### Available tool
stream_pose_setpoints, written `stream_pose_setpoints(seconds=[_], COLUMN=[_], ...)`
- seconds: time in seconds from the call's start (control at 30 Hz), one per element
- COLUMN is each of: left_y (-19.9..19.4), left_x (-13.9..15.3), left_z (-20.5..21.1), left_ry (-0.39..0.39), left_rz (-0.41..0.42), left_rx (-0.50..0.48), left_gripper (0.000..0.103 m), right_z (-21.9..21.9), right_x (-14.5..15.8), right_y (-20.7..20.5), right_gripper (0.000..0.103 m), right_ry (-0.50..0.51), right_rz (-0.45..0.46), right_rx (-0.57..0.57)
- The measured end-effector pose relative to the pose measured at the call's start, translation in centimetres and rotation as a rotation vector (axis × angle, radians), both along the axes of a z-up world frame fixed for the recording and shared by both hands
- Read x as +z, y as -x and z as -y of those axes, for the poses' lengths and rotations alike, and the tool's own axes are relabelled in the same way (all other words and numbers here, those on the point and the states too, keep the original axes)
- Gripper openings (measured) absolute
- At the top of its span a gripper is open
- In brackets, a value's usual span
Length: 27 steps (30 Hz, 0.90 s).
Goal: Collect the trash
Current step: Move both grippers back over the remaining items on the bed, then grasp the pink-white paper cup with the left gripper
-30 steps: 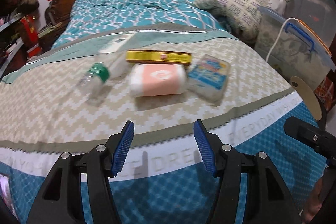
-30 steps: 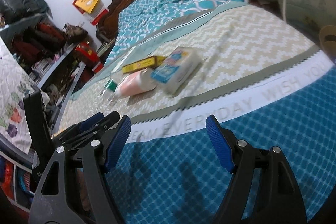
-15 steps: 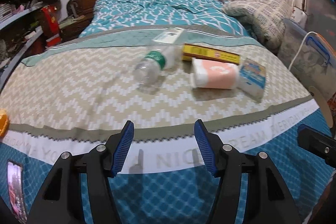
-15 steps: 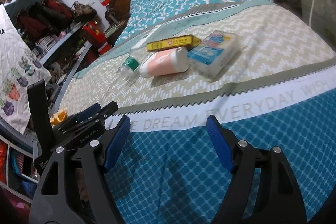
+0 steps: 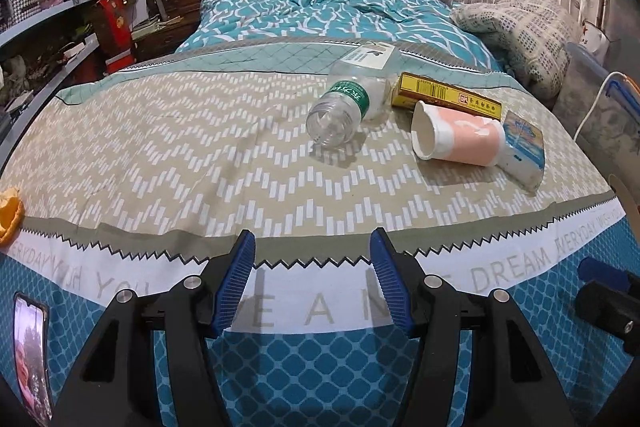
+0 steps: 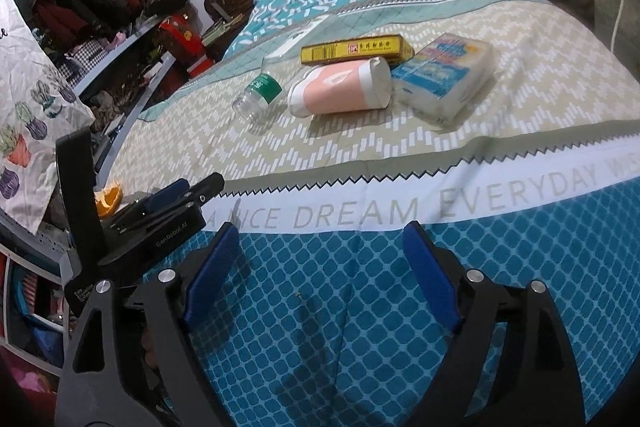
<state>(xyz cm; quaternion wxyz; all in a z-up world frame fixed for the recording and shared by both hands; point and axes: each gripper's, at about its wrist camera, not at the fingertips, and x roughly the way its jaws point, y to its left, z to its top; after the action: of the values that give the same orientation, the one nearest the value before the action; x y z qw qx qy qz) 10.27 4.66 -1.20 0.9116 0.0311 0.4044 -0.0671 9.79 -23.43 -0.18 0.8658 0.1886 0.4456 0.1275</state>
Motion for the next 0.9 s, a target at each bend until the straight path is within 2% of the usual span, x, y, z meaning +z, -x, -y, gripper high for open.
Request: stream_pose_setpoints(seconds=[0.13, 0.3, 0.6, 0.7, 0.77, 0.9], left_y=[0.1, 0.3, 0.6, 0.3, 0.1, -0.4], left_x=[0.0, 0.2, 0.5, 0.4, 0.4, 0.2], left_z=[0.2, 0.2, -0.7, -1.4, -2.2, -4.1], left_ry=[-0.005, 0.001, 0.067, 0.113, 0.154, 0.246], left_rz=[0.004, 0.024, 0.027, 0.008, 0.000, -0.020], left_rx=[-0.006, -0.007, -0.006, -0.003, 0.007, 0.044], left_gripper=[0.058, 0.066, 0.067, 0.067, 0.067, 0.066], right_z=[-0.3, -0.5, 0.4, 0.9, 1.4, 1.0], right_x=[-0.5, -0.6, -0.1, 1.5, 2.9, 3.3], right_y=[-0.3, -0.4, -2.5, -6.4, -10.6, -19.8], right_gripper=[0.087, 0.094, 0.093, 0.087, 0.085, 0.085], right_ry=[0.002, 0.016, 0.003, 0.042, 0.066, 0.134], right_rz=[-0.015, -0.009, 0.016, 0.048, 0.062, -0.004], right_rx=[-0.001, -0.023, -0.007, 0.008, 0.013, 0.046])
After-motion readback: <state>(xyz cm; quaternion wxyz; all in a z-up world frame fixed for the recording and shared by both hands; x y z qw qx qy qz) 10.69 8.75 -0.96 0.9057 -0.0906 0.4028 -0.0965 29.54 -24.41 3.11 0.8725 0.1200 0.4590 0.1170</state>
